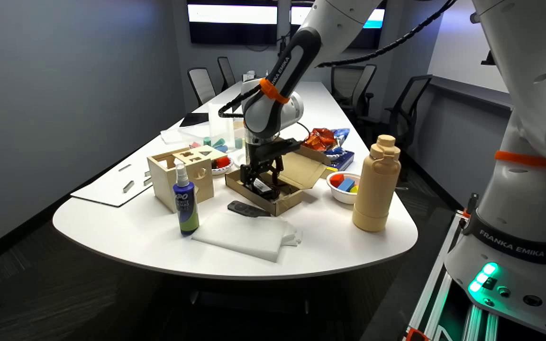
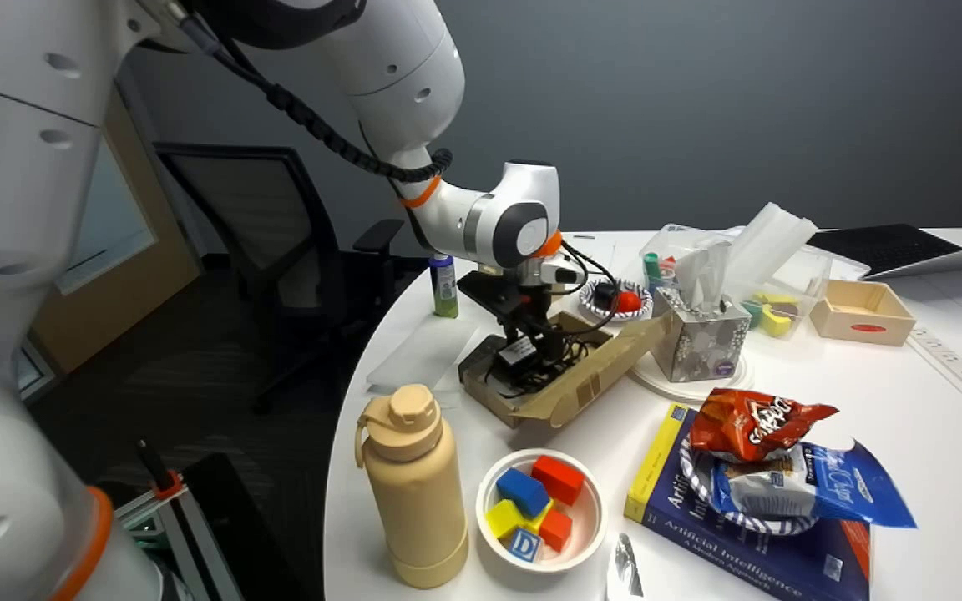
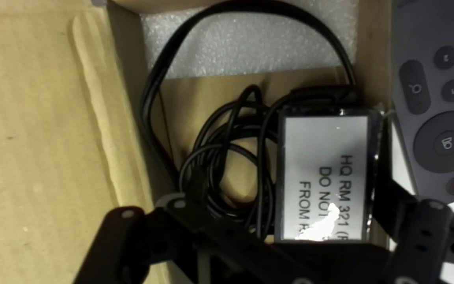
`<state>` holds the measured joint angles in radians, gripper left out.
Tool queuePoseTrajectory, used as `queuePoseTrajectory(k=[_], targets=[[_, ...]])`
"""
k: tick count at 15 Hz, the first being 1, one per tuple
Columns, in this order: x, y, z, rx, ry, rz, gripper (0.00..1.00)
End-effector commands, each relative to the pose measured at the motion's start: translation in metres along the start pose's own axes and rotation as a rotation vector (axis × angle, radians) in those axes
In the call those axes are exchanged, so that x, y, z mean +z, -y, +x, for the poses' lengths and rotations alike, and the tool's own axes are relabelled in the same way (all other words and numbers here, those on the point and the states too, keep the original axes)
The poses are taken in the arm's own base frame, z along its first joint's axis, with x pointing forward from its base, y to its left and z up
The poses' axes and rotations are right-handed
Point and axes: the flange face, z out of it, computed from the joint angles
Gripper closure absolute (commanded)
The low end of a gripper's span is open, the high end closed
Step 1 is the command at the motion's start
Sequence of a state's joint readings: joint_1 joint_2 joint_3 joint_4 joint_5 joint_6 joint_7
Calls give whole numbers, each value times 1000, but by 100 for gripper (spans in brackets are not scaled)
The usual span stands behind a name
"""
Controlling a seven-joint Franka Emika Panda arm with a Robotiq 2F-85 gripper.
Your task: Take the power pack out of the cardboard box
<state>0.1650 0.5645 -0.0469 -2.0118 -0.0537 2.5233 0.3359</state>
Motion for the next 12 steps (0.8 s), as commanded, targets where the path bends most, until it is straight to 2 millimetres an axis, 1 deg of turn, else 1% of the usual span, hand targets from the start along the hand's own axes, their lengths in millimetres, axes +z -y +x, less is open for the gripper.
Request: queuePoseTrajectory(k=[1, 2, 3, 4, 5, 6, 9, 10, 12], targets=[[9, 6, 2, -14, -3, -13, 0], [10, 7, 1, -16, 0, -12, 0], [11, 7, 1, -19, 3, -13, 15], [12, 7, 0, -21, 5, -12, 28], [13, 8, 0, -23, 6, -11, 34], [14, 10, -1, -25, 9, -11, 44], [14, 12, -1, -32, 10, -10, 66], [14, 13, -2, -32, 10, -10, 68], [14, 13, -2, -31, 12, -3, 69]])
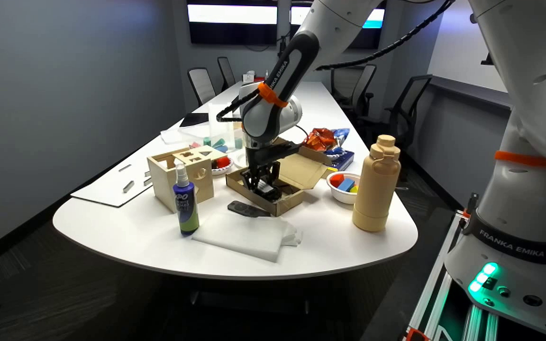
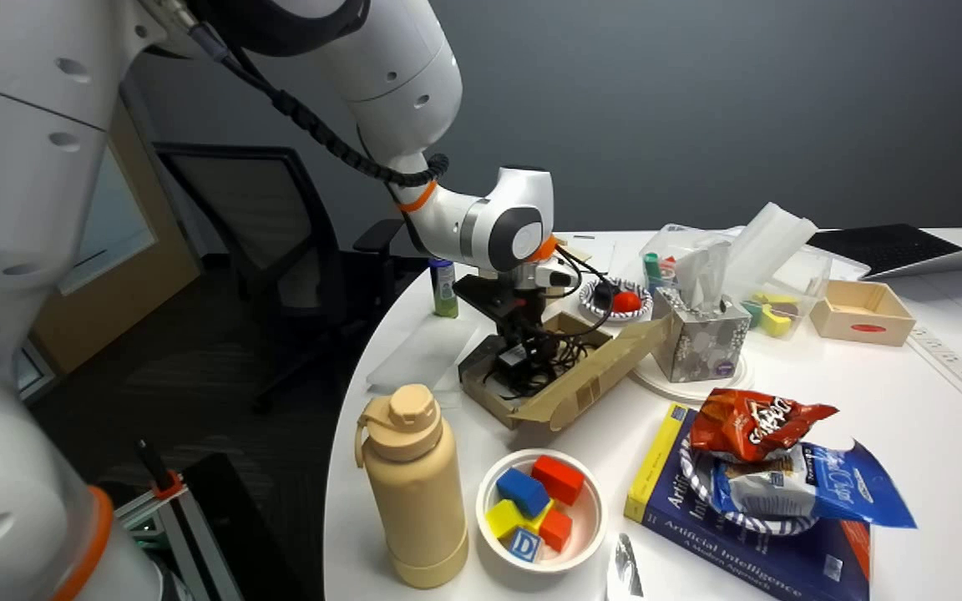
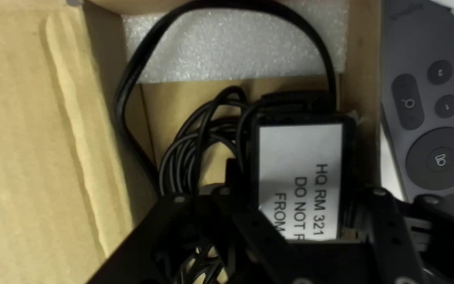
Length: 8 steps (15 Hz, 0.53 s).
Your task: Take the power pack out of the cardboard box
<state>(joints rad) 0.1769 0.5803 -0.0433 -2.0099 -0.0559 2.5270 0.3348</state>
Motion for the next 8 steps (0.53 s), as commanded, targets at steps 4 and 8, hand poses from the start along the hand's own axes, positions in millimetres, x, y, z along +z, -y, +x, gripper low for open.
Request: queuePoseTrajectory(k=[4, 8], targets=[[-11, 4, 5, 4, 2, 37, 69], [-38, 7, 6, 24, 22, 63, 69]])
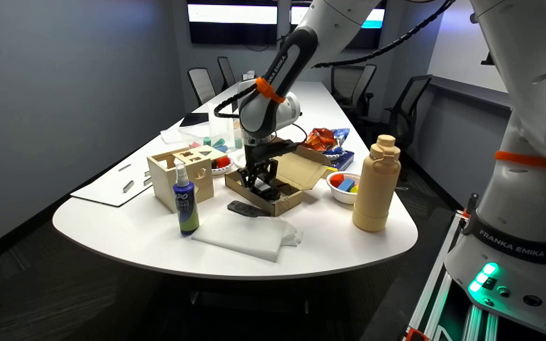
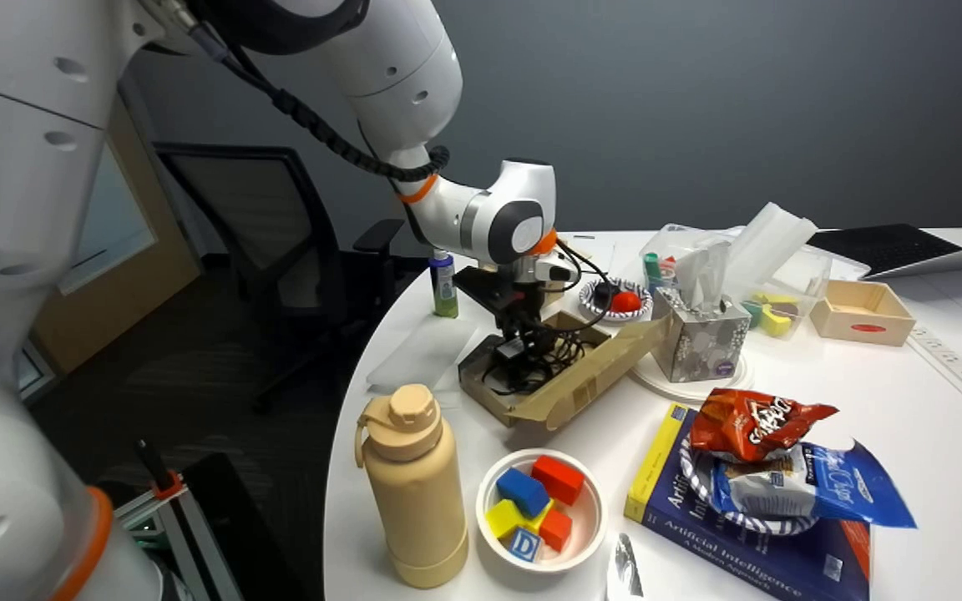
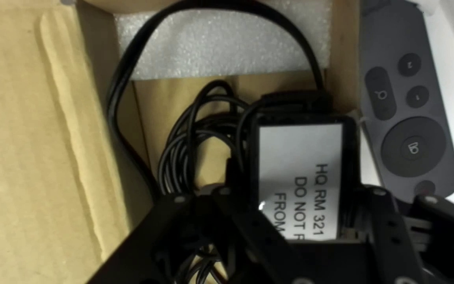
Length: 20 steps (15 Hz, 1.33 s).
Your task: Take the power pack out of the cardboard box
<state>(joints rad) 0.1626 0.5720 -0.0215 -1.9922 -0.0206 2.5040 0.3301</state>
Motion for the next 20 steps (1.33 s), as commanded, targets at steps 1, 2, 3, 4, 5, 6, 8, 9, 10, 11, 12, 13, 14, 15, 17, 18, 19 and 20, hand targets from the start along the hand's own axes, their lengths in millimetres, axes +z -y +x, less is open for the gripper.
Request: queuePoseTrajectory(k=[1, 2, 3, 4, 5, 6, 8, 9, 10, 11, 12, 13, 14, 15, 17, 18, 19, 20], targets=[[-35, 4, 2, 8, 18, 39, 69], [-41, 5, 3, 13, 20, 44, 69], [-49, 6, 3, 18, 20, 51, 69], [-55, 6, 3, 20, 24, 58, 69], [-64, 7, 2, 23, 24, 65, 69], [-72, 7, 2, 26, 23, 72, 69], [-92, 8, -1, 25, 16, 84, 69], [-104, 8, -3, 25, 8, 88, 69], [-116, 9, -5, 20, 4, 95, 69], [-130, 10, -9, 15, 0, 99, 69], [-142, 11, -13, 11, -4, 101, 69], [-155, 13, -18, 3, -4, 98, 69], [-170, 14, -24, -5, -3, 93, 69], [-184, 16, -30, -12, -4, 84, 69], [-214, 19, -44, -24, -7, 63, 69], [-231, 23, -53, -34, -9, 61, 69], [-245, 27, -60, -40, -18, 50, 69], [-261, 32, -69, -52, -33, 39, 69]])
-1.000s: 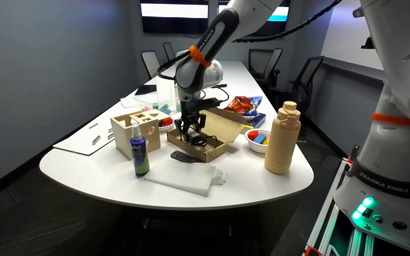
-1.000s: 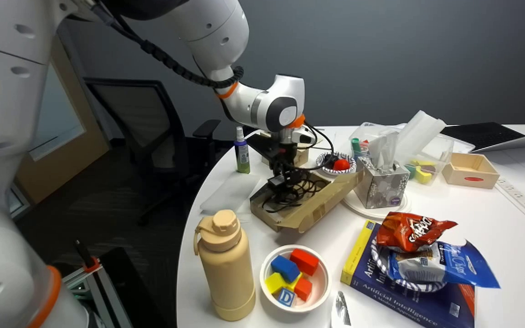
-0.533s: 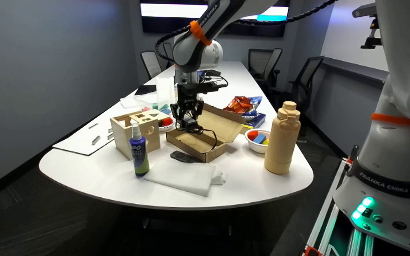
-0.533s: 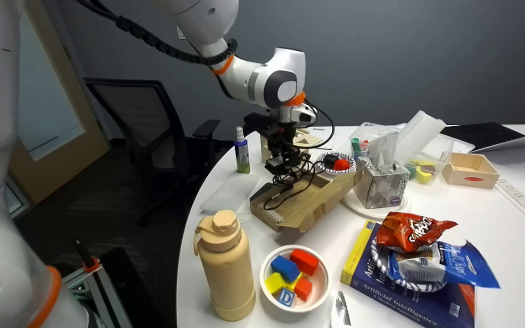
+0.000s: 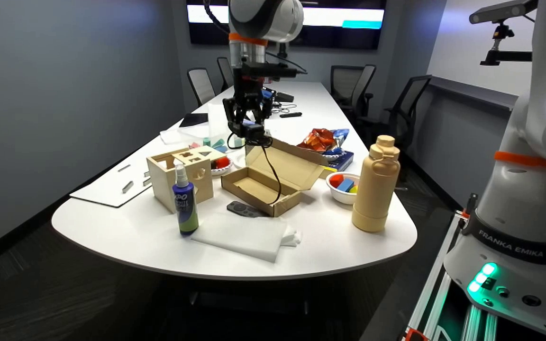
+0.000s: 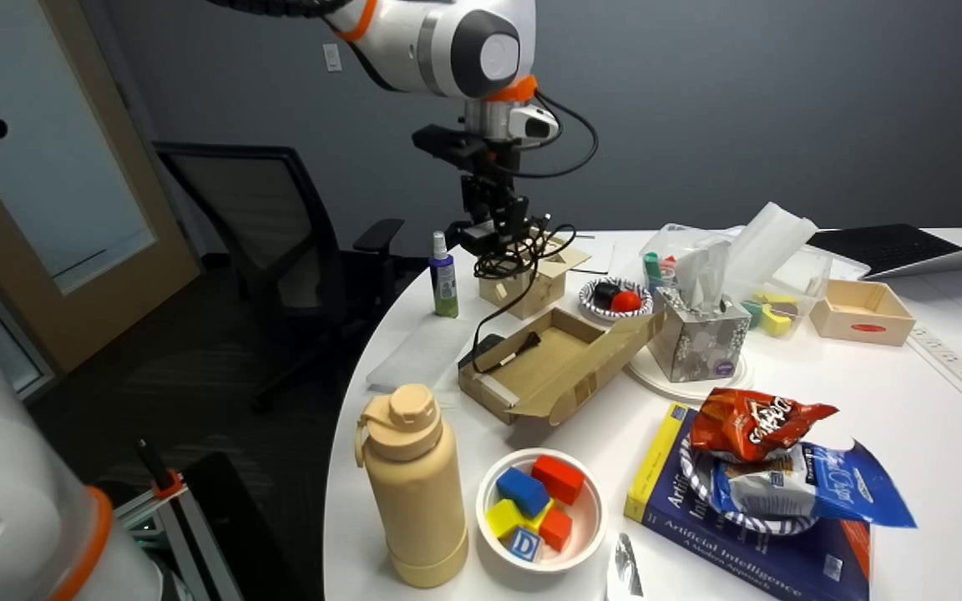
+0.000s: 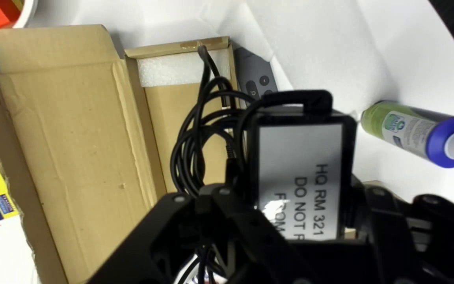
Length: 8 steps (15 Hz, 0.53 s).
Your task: Take the power pack out of the cardboard box
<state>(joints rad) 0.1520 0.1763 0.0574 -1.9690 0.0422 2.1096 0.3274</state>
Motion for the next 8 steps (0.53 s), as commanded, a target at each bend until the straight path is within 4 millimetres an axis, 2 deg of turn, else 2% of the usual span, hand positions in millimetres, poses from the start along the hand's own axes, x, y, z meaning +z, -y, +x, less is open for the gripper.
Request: queuePoseTrajectory(k=[1, 4, 8], targets=[[-59, 17, -40, -37, -42, -42, 69], [-95, 39, -64, -76, -77, -74, 69], [-125, 69, -102, -135, -50, -82, 69]])
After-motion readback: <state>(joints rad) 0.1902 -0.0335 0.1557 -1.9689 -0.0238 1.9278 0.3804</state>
